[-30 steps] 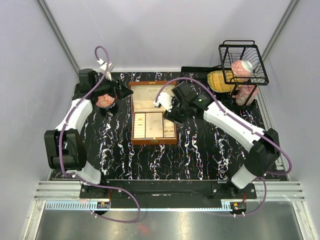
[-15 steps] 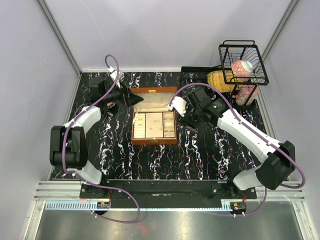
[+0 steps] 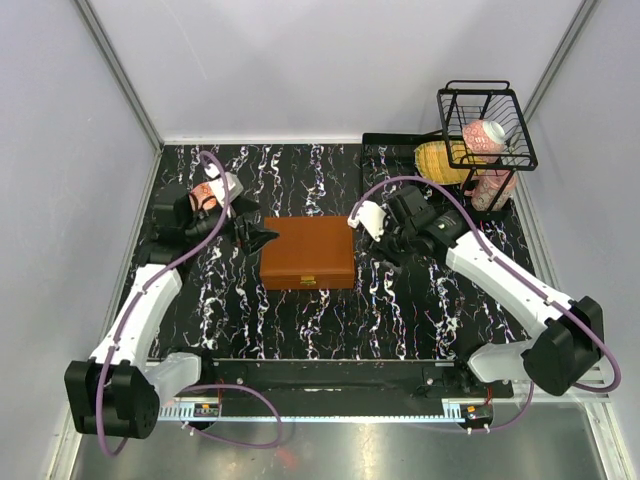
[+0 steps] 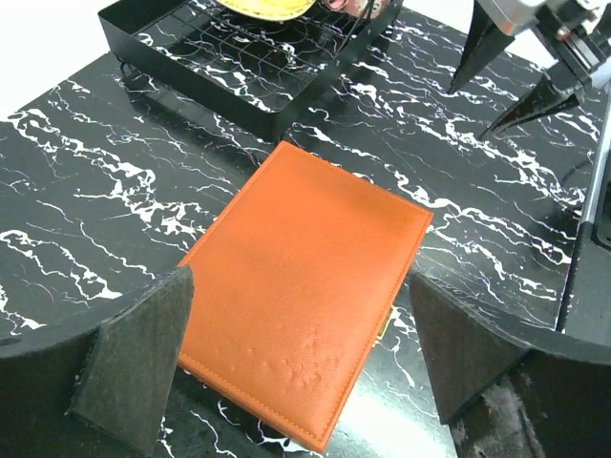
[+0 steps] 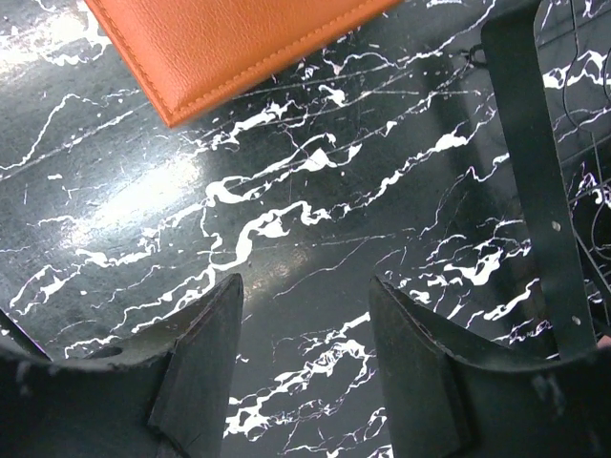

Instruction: Organize the mixed jewelry

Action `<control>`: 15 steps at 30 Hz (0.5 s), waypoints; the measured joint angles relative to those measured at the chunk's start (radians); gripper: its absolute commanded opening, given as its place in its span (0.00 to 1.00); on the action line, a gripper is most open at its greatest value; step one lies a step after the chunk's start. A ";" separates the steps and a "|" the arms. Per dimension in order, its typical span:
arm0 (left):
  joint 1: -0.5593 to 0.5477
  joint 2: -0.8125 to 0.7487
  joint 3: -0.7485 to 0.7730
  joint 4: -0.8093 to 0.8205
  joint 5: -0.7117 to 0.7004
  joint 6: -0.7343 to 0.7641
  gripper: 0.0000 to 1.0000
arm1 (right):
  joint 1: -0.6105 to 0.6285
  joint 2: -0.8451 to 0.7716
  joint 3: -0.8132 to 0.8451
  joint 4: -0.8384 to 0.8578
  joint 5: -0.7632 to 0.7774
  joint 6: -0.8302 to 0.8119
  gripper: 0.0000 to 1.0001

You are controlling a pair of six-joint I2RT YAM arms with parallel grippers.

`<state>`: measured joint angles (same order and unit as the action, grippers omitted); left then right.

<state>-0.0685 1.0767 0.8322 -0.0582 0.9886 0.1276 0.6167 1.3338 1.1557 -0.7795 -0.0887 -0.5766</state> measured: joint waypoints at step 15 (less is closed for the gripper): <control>-0.357 0.217 0.009 -0.102 -0.449 0.212 0.99 | -0.116 -0.053 -0.023 0.035 -0.003 0.039 0.62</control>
<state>-0.4255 1.2938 0.8410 -0.1600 0.5400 0.3401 0.5011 1.2804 1.1328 -0.7448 -0.0917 -0.5373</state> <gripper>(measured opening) 0.987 0.613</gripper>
